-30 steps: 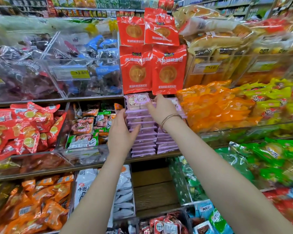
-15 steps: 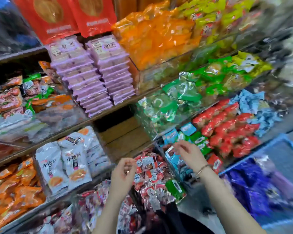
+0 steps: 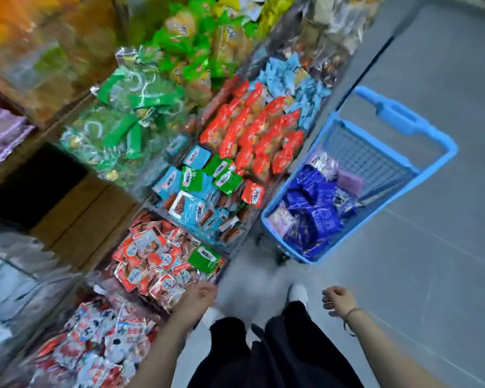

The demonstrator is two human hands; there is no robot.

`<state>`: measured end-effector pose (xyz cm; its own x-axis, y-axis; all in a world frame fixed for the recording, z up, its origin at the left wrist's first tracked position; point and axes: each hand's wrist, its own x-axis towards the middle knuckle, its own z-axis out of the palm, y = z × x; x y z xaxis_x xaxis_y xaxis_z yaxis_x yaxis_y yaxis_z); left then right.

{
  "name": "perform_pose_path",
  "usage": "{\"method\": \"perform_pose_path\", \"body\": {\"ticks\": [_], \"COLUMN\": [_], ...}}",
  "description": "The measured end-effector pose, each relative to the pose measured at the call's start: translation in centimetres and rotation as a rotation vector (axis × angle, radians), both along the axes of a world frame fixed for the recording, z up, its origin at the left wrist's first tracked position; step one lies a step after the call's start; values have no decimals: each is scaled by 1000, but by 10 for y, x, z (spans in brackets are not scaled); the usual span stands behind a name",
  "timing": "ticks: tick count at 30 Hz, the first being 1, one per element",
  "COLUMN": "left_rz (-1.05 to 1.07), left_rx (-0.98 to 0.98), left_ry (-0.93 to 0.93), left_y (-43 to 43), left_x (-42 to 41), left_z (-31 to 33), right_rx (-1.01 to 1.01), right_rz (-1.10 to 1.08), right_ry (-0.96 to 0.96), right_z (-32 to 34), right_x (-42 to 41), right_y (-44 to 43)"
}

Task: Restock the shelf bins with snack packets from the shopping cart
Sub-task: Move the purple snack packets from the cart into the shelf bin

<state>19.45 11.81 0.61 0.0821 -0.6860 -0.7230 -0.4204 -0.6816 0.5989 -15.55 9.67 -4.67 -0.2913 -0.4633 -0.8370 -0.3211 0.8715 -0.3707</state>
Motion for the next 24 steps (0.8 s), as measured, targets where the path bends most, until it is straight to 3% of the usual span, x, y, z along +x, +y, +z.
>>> {"method": "perform_pose_path", "body": {"ticks": [3,10,13,19,24], "left_rz": [-70,110,52,25,-180], "left_rx": [4,63,70,38,-37], "left_ry": [-72,-79,-108,-165,-243], "left_y": [-17,-58,-78,-133,-196], "left_x": [-37,-141,-167,-188,-187], "left_z": [-4,-23,-29,-43,-49], "right_rx": [36,-35,-104,-191,-295], "right_rz": [-44,82,109,77,146], "right_ry": [7,14,22,27,72], "right_z": [0,16,20,29,40], "right_x": [-47,-140,-169,-186,-170], "right_y": [-1,-51,-80,-155,-221]}}
